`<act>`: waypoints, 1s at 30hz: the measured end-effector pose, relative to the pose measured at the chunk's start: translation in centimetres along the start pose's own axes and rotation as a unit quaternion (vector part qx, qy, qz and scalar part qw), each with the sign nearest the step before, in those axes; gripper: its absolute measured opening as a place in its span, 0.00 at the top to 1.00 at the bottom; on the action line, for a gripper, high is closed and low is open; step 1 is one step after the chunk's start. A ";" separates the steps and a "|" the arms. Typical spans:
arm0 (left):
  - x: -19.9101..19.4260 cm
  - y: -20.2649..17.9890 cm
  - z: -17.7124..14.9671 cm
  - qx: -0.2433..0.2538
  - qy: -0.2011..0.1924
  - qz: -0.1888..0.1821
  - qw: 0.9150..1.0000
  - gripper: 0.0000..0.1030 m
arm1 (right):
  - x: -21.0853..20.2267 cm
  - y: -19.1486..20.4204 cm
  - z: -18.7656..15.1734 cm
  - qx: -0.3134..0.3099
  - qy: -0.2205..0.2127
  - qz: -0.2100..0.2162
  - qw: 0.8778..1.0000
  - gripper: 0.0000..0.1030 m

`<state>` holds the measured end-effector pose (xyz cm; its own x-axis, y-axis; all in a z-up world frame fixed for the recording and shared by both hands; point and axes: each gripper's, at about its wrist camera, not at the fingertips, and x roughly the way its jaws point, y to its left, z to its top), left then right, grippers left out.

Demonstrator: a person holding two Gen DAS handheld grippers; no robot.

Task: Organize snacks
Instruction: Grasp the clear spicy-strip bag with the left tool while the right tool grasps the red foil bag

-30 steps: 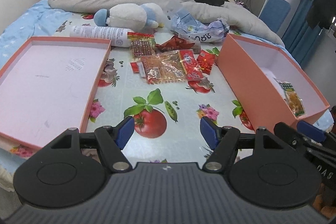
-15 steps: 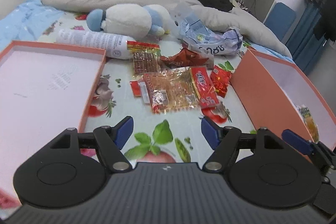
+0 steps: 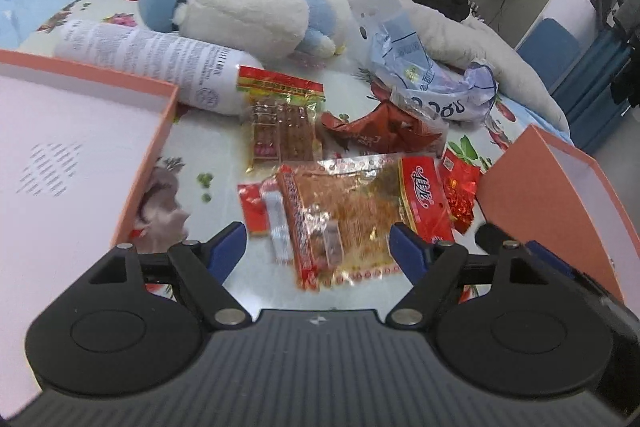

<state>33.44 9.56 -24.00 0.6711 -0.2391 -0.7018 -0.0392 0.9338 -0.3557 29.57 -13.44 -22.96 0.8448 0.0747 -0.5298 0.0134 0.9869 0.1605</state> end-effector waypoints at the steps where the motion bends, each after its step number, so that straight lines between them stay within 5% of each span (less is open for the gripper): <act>1: 0.6 0.0 0.2 0.001 0.003 0.001 1.000 0.21 | 0.9 0.0 0.2 0.007 0.003 -0.005 1.000 0.27; 7: 3.0 -0.5 0.6 0.019 -0.005 -0.012 1.000 0.33 | 5.4 0.1 0.8 0.040 0.034 -0.042 0.998 0.27; 14: 4.5 -1.3 2.2 0.059 -0.025 -0.014 0.998 0.32 | 8.2 0.1 1.4 0.065 0.037 -0.080 0.994 0.27; 19: 5.6 -2.9 2.4 0.136 -0.021 -0.023 0.990 0.25 | 9.4 -0.1 1.3 0.058 0.063 -0.074 0.994 0.27; 25: 7.9 -3.3 1.6 0.216 0.044 0.000 0.975 0.07 | 8.8 -0.4 1.2 0.042 0.067 -0.057 0.995 0.46; 30: 7.3 -3.1 0.2 0.237 0.039 0.006 0.971 0.12 | 8.1 -0.7 1.0 0.037 0.071 -0.041 0.996 0.47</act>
<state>38.57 4.92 -27.88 0.6133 -0.2303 -0.7555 0.3108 0.9498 -0.0373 36.93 -13.64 -26.49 0.7549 0.0183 -0.6556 0.1237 0.9777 0.1697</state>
